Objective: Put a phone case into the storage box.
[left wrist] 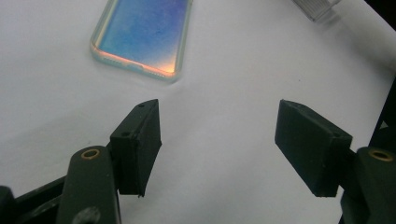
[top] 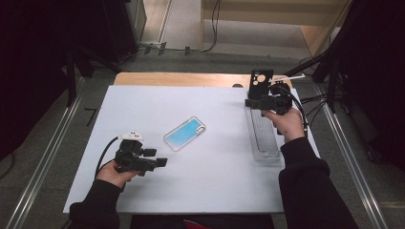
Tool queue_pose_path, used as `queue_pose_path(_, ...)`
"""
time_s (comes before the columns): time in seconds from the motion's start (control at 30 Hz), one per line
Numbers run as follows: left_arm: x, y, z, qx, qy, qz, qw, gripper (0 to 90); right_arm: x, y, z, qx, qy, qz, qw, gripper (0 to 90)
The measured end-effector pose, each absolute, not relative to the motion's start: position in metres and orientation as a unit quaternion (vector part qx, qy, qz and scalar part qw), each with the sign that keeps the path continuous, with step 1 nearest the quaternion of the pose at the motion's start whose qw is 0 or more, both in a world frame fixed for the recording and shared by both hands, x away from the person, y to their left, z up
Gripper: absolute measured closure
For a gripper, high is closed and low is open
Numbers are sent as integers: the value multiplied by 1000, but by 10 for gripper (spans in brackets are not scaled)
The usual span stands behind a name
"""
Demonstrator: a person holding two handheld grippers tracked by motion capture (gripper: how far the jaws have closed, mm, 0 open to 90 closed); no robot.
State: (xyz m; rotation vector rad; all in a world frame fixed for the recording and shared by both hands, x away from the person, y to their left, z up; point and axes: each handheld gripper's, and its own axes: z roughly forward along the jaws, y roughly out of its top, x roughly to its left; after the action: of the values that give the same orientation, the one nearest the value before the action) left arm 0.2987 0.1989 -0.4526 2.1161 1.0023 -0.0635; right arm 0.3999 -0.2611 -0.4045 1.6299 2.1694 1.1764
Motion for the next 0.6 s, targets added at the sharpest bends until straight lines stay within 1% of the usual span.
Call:
queue_pose_path(0.07, 301, 198, -452, 833, 394, -29, 388, 311, 397, -259, -404, 541, 735, 399, 89, 140)
queue_pose_path(0.1, 302, 197, -452, 833, 394, -28, 387, 311, 391, -255, -402, 529, 740, 408, 77, 141)
queue_pose_path(0.23, 305, 195, -451, 833, 390, -32, 391, 312, 379, -248, -402, 510, 748, 420, 60, 146)
queue_pose_path(0.27, 305, 194, -451, 832, 389, -34, 393, 312, 379, -248, -402, 510, 748, 420, 60, 146)
queue_pose_path(0.33, 306, 193, -451, 833, 389, -34, 393, 312, 374, -245, -402, 504, 753, 419, 59, 199)
queue_pose_path(0.43, 307, 192, -451, 834, 385, -41, 393, 312, 364, -240, -403, 490, 766, 411, 64, 202)
queue_pose_path(0.6, 309, 190, -451, 833, 386, -52, 394, 311, 350, -236, -406, 474, 775, 416, 49, 215)
